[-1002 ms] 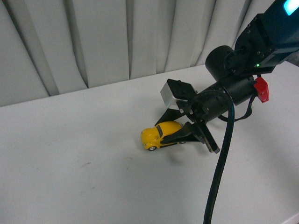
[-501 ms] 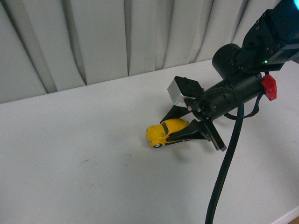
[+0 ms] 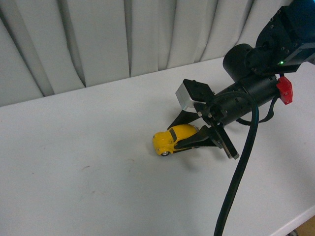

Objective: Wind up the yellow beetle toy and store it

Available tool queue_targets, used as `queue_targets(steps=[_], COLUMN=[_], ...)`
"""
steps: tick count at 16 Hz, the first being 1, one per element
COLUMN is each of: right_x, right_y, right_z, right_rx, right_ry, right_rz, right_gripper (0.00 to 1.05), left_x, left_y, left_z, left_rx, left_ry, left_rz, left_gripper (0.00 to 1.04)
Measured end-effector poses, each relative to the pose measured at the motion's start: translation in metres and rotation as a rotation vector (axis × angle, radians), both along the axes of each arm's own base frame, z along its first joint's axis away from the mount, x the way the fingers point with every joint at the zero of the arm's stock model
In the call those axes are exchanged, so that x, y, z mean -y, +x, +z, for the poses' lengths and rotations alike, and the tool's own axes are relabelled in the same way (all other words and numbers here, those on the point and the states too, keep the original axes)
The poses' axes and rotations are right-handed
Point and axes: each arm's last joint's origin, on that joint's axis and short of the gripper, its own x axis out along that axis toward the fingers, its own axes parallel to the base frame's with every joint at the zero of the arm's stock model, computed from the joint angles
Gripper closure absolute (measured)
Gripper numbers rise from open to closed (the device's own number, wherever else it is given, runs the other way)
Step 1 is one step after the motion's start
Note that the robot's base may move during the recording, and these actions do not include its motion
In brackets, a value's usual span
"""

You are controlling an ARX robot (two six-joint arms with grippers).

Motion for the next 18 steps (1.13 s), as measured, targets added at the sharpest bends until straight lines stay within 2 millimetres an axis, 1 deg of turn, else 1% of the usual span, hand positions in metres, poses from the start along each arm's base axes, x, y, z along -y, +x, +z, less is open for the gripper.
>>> queue_targets(steps=[8, 13, 18], right_x=[0.02, 0.028, 0.042], right_y=[-0.017, -0.031, -0.044], right_z=[0.002, 0.003, 0.002], right_rx=[-0.011, -0.019, -0.02], right_ry=[-0.045, -0.071, -0.107], right_rz=[-0.046, -0.07, -0.115], right_gripper=[0.64, 0.64, 0.64], left_x=[0.0, 0.0, 0.0], left_y=[0.0, 0.0, 0.0], left_z=[0.0, 0.0, 0.0], left_rx=[0.0, 0.0, 0.0], left_ry=[0.0, 0.0, 0.0], left_rz=[0.0, 0.0, 0.0], left_gripper=[0.07, 0.07, 0.07])
